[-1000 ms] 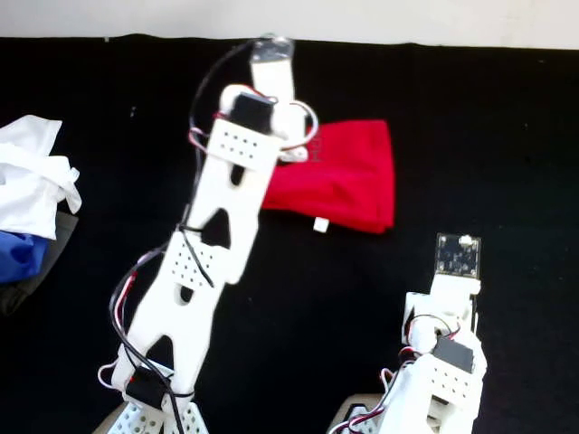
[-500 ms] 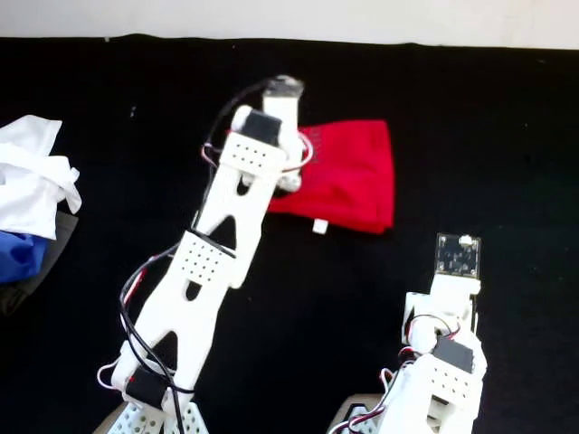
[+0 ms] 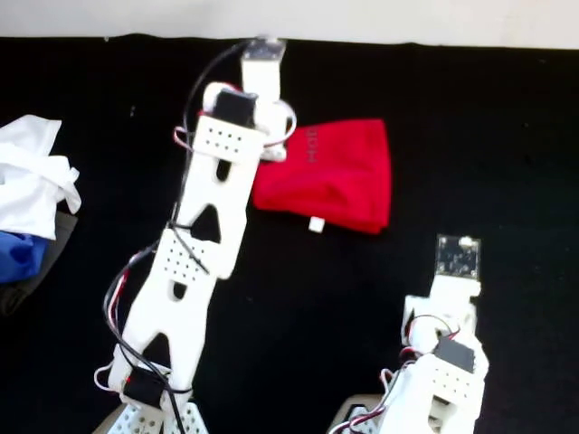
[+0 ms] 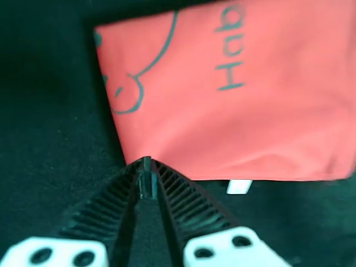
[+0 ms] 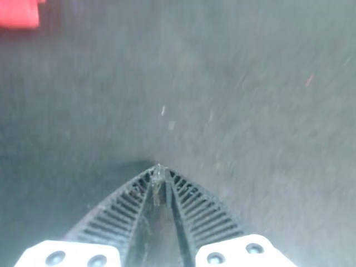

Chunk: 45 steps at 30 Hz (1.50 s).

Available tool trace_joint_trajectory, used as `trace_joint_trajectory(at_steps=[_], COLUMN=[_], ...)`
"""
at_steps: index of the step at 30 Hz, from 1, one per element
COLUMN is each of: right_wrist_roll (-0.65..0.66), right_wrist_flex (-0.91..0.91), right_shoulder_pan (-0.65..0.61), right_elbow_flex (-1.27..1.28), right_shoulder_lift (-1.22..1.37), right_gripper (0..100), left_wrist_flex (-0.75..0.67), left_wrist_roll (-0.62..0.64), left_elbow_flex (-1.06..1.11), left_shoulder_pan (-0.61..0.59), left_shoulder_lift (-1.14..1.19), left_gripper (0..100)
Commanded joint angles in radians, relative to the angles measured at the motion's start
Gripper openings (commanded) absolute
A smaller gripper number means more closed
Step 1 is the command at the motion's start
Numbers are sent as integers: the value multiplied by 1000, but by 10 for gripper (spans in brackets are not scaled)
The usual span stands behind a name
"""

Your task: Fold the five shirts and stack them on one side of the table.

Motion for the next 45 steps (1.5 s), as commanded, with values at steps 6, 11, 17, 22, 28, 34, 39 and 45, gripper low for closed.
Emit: trace_joint_trajectory(at_steps=[6,11,17,22,28,34,39,45], right_wrist_roll=[-52,-52,-54,-114,-270,-437,-485,-485], right_wrist_flex=[320,329,415,504,591,722,805,872], right_shoulder_pan=[-211,-248,-277,-357,-450,-515,-527,-527], right_elbow_flex=[-568,-771,-1144,-1442,-1821,-2204,-2491,-2740], right_shoulder_lift=[-1,220,595,941,1368,1735,1988,2235], right_gripper=[9,9,10,117,317,386,422,422], left_wrist_flex=[17,17,9,-121,-474,-862,-1063,-1149], left_wrist_roll=[-12,-92,-164,-270,-305,-301,-301,-299], left_elbow_flex=[5,354,1020,1532,2135,2566,2740,2810], left_shoulder_pan=[-139,-211,-265,-383,-573,-653,-653,-653], left_shoulder_lift=[-344,-654,-1093,-1300,-1455,-1552,-1581,-1587], left_gripper=[10,10,10,10,10,10,10,10])
